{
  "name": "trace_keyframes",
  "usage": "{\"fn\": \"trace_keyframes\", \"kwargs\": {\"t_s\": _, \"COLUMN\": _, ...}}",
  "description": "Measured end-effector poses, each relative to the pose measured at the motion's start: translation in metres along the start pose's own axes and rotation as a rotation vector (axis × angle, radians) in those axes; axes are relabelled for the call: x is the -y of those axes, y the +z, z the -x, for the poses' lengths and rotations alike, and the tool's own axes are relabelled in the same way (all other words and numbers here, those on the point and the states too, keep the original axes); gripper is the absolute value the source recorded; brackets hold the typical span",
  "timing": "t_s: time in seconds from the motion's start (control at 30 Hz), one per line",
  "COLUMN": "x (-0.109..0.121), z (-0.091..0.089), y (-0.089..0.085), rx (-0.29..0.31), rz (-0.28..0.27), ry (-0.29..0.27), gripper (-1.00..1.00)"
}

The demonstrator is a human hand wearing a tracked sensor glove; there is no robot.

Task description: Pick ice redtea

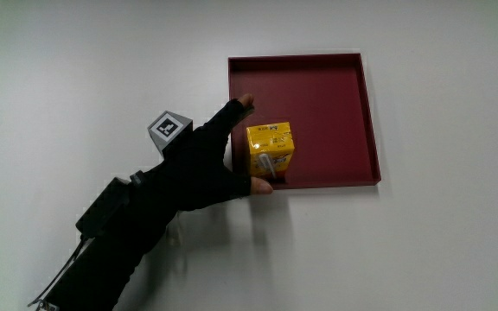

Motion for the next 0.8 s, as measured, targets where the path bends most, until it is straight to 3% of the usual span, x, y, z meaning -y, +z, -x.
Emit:
{"fn": "trace_keyframes", "kwargs": {"t_s": 0.2, "x": 0.0009, "z": -0.0026, "y": -0.0005, "rx": 0.011, "rz": -0.032, "ry": -0.021, "gripper": 0.0}}
{"fn": "trace_keyframes", "kwargs": {"t_s": 0.33, "x": 0.0008, "z": -0.0031, "y": 0.001, "rx": -0.029, "rz": -0.092, "ry": -0.035, "gripper": 0.2}}
{"fn": "trace_keyframes", "kwargs": {"t_s": 0.5, "x": 0.0029, "z": -0.0043, "y": 0.0025, "rx": -0.029, "rz": -0.154, "ry": -0.063, "gripper": 0.45}}
{"fn": "trace_keyframes", "kwargs": {"t_s": 0.8, "x": -0.0002, "z": -0.005, "y": 0.0013, "rx": -0.023, "rz": -0.137, "ry": -0.075, "gripper": 0.9}}
